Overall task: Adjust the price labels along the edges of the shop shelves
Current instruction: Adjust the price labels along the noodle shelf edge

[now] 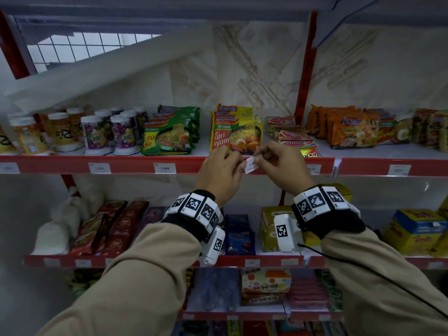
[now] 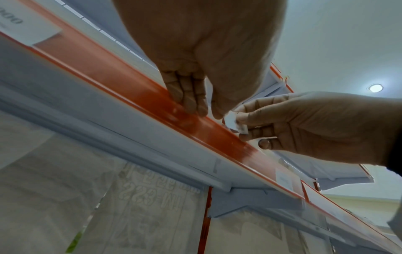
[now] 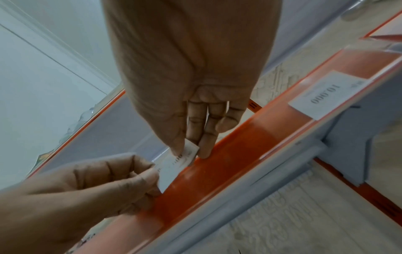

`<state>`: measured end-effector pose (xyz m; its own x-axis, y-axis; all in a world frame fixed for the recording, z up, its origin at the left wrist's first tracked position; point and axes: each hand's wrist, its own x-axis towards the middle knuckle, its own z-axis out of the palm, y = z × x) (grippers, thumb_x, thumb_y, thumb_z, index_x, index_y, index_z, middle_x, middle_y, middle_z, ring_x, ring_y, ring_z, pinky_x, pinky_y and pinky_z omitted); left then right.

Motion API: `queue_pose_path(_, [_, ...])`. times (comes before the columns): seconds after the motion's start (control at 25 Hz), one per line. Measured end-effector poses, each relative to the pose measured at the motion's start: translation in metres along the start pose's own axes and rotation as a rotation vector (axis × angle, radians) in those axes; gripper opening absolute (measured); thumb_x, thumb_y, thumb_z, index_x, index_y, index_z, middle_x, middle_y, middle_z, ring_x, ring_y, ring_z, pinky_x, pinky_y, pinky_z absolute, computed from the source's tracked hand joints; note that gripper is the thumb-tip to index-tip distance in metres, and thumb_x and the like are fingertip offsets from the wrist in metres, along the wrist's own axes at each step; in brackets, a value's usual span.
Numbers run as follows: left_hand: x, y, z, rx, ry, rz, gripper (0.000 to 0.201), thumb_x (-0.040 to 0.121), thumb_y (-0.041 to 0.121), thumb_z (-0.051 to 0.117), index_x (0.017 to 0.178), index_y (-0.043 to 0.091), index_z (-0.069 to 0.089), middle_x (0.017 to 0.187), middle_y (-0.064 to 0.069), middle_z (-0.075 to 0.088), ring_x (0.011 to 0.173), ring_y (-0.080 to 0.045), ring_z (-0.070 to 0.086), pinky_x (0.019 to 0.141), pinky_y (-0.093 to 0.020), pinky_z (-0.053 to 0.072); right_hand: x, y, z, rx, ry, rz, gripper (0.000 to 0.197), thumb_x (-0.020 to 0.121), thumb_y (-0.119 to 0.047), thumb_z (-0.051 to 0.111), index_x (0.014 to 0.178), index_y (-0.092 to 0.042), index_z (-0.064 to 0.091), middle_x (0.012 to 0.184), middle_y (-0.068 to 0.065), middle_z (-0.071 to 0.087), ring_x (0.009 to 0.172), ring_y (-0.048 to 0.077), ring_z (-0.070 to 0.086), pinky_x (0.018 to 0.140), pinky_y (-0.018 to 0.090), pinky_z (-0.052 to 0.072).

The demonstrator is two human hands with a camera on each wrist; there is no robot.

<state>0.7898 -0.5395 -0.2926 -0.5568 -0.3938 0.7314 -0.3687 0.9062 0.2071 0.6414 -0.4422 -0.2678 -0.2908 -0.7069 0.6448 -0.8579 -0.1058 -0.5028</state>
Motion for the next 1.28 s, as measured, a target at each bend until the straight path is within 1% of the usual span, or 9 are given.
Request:
queue_pose_path(0.2, [0.002,-0.001,-0.007,-0.021,-0.029,0.008,0.021,0.093,0.031,0.055,0.1,0.013,0.058,0.099,-0.003,0.055,0.091,-0.021,0.051,0.073,-0.035,0.044,0.011,0.0,-0.001,0.02,0.082,-0.039,0.001,0.085,-0.018,0.067,0.085,-0.019,0.067,0.077,-0.006,0.062,0.066,0.011,0.056,0.061,0.025,0.044])
queue_pose_path(0.28, [0.001,-0.003,-0.01,0.017,-0.064,0.025,0.023,0.091,0.033,0.057,0.105,0.015,0.056,0.102,-0.002,0.055,0.094,-0.02,0.052,0.076,-0.033,0.044,0.016,0.002,-0.002,0.108,0.117,-0.002,0.006,0.085,-0.014,0.068,0.084,-0.02,0.066,0.073,-0.005,0.06,0.065,0.01,0.054,0.061,0.02,0.043])
queue_pose_path(0.44, [0.0,-0.005,-0.016,0.042,-0.095,-0.026,0.028,0.089,0.03,0.058,0.113,0.016,0.053,0.108,-0.001,0.055,0.098,-0.019,0.052,0.079,-0.033,0.045,0.015,0.004,0.002,0.074,0.028,-0.015,0.007,0.084,-0.013,0.069,0.085,-0.019,0.065,0.076,-0.008,0.063,0.07,0.003,0.058,0.062,0.008,0.042])
queue_pose_path(0.56, [0.001,-0.007,-0.021,0.001,-0.101,-0.084,0.031,0.09,0.028,0.057,0.118,0.017,0.05,0.104,0.0,0.056,0.098,-0.02,0.05,0.079,-0.035,0.044,0.015,0.003,0.004,0.048,0.0,-0.047,0.006,0.083,-0.013,0.069,0.085,-0.017,0.066,0.08,-0.004,0.066,0.074,0.007,0.06,0.066,0.014,0.046])
queue_pose_path(0.76, [0.002,-0.009,-0.025,-0.032,-0.118,-0.075,0.035,0.089,0.028,0.06,0.121,0.017,0.05,0.089,0.007,0.051,0.092,-0.018,0.051,0.077,-0.035,0.045,0.022,-0.001,0.003,-0.004,-0.074,-0.091,0.005,0.082,-0.011,0.07,0.087,-0.012,0.068,0.083,0.0,0.068,0.076,0.012,0.06,0.071,0.027,0.048])
queue_pose_path(0.88, [0.003,-0.01,-0.02,0.0,-0.121,-0.049,0.031,0.089,0.029,0.06,0.116,0.015,0.055,0.096,0.0,0.054,0.094,-0.021,0.05,0.079,-0.034,0.042,0.022,0.0,0.004,-0.006,-0.125,-0.082,0.006,0.082,-0.012,0.071,0.087,-0.013,0.068,0.085,0.002,0.067,0.08,0.016,0.059,0.074,0.032,0.049])
queue_pose_path(1.0, [0.005,-0.01,-0.013,0.068,-0.116,-0.047,0.023,0.091,0.031,0.059,0.105,0.012,0.061,0.101,-0.007,0.054,0.096,-0.025,0.047,0.079,-0.033,0.037,0.018,0.003,0.005,-0.099,-0.112,-0.121,0.004,0.083,-0.018,0.069,0.087,-0.018,0.067,0.087,-0.002,0.065,0.085,0.015,0.052,0.074,0.031,0.041])
queue_pose_path(1.12, [0.005,-0.011,-0.01,0.087,-0.088,-0.037,0.022,0.091,0.029,0.06,0.102,0.01,0.063,0.1,-0.01,0.054,0.095,-0.027,0.047,0.076,-0.032,0.033,0.016,0.005,0.005,-0.178,-0.102,-0.175,0.005,0.082,-0.021,0.068,0.086,-0.02,0.066,0.08,-0.009,0.058,0.078,0.011,0.048,0.07,0.028,0.037])
queue_pose_path(1.28, [0.005,-0.011,-0.01,0.145,-0.1,0.003,0.02,0.091,0.026,0.059,0.1,0.009,0.064,0.099,-0.011,0.054,0.094,-0.029,0.047,0.075,-0.035,0.034,0.017,0.008,0.004,-0.328,-0.164,-0.202,0.011,0.08,-0.023,0.07,0.089,-0.019,0.065,0.084,-0.005,0.055,0.083,0.012,0.047,0.068,0.027,0.036])
